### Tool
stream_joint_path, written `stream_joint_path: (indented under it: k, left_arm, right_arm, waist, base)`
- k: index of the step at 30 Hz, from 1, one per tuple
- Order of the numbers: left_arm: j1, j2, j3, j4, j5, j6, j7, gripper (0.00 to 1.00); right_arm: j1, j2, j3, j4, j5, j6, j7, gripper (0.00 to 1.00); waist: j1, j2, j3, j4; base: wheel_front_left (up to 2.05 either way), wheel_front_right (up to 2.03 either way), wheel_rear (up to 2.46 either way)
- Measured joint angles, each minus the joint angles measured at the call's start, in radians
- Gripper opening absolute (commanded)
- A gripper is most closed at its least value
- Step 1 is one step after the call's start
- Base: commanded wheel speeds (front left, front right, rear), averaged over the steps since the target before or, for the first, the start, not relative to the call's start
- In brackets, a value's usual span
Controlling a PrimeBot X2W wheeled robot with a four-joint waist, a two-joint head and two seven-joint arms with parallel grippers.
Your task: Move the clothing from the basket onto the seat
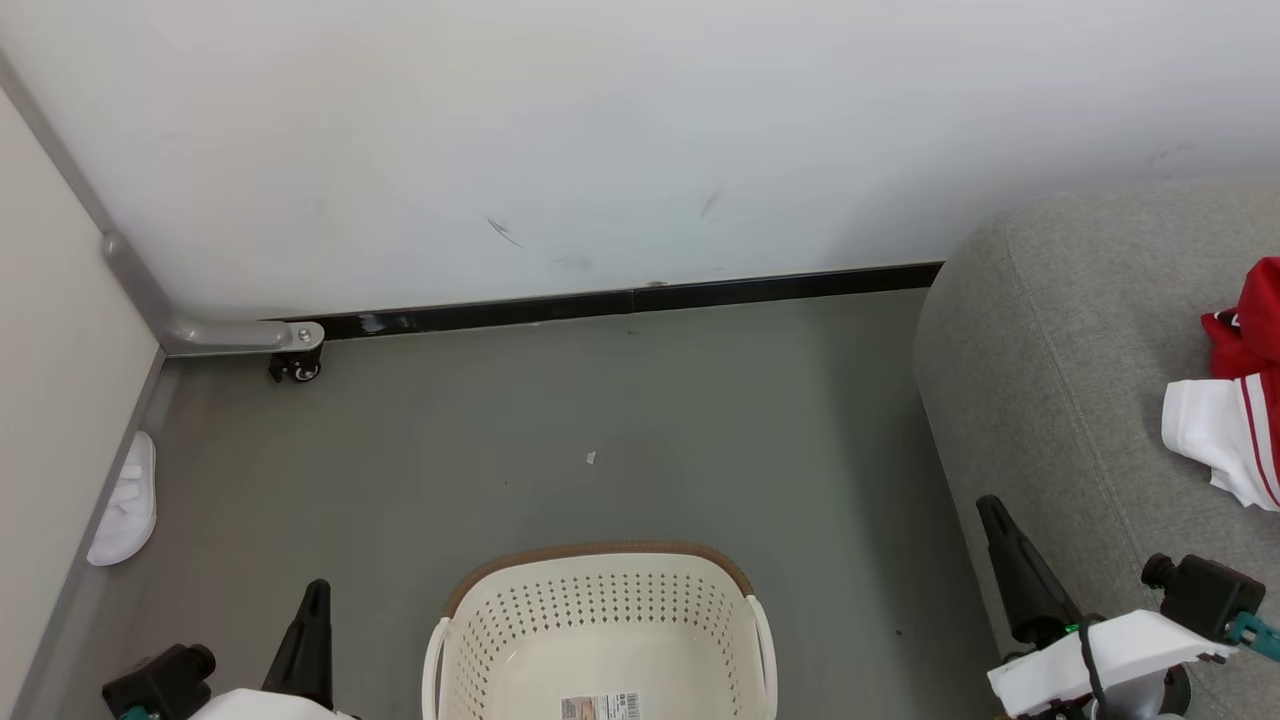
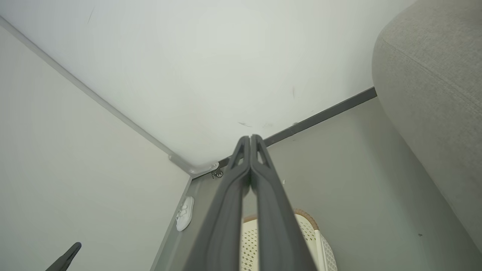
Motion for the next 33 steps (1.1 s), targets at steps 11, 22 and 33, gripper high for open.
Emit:
stream_joint_path:
  k: [11, 22, 33]
  left_arm:
    - [-0.001, -0.002, 0.026, -0.001, -0.132, -0.018, 0.043, 0.00]
    - [-0.002, -0.006, 0.049, -0.001, -0.267, -0.030, 0.079, 0.00]
    - [-0.007, -0.014, 0.072, 0.003, -0.399, -0.044, 0.121, 0.00]
  right_arm:
    - [0.000, -0.002, -0.021, 0.017, 0.158, 0.000, 0.039, 0.00]
    - [-0.004, -0.005, -0.038, 0.039, 0.312, 0.000, 0.070, 0.00]
    - [-0.006, -0.007, -0.063, 0.059, 0.468, 0.000, 0.101, 0.00]
  waist:
    - [0.0083, 0.0000, -0.013, 0.001]
    - [0.0068, 0.0000, -0.020, 0.001]
    - [-0.0027, 0.0000, -0.017, 0.001]
  base:
    - [0.00, 0.00, 0.00]
    - [0.00, 0.00, 0.00]
    - [0.00, 0.00, 0.00]
